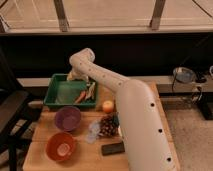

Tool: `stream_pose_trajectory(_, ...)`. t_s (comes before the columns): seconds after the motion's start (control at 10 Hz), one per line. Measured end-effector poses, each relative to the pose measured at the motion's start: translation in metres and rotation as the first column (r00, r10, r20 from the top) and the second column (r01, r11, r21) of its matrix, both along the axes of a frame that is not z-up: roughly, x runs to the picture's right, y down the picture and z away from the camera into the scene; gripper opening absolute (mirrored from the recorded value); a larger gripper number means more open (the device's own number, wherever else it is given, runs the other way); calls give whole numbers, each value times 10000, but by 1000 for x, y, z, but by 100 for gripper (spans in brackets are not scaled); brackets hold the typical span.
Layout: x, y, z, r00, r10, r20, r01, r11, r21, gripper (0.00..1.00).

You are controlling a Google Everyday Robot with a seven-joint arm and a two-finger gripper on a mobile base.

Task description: Place fork in plastic cup

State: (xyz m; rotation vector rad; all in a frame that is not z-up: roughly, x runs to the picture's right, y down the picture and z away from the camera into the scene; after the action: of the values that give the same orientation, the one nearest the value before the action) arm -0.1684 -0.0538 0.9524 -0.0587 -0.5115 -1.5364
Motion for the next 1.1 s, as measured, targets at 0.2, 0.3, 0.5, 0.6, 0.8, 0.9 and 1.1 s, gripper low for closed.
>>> stream_pose_trajectory(0.2,1,8,8,9999,159,25,-158,9996,-227,74)
stream_pose_trajectory(0.3,3,13,11,9996,282,27,-281,9989,-363,74)
stream_pose_trajectory(0.5,6,21,16,9985,538,73,-533,9968,-599,74)
stream_pose_trajectory(0.6,4,27,17,9976,681,159,-667,9950,-750,74)
stream_pose_trajectory(0.8,0,36,21,9959,867,239,-839,9915,-993,74)
stream_pose_trajectory(0.9,-2,42,24,9947,987,275,-949,9887,-1164,74)
stream_pose_trajectory(1.1,-1,49,27,9931,1137,292,-1086,9845,-1378,74)
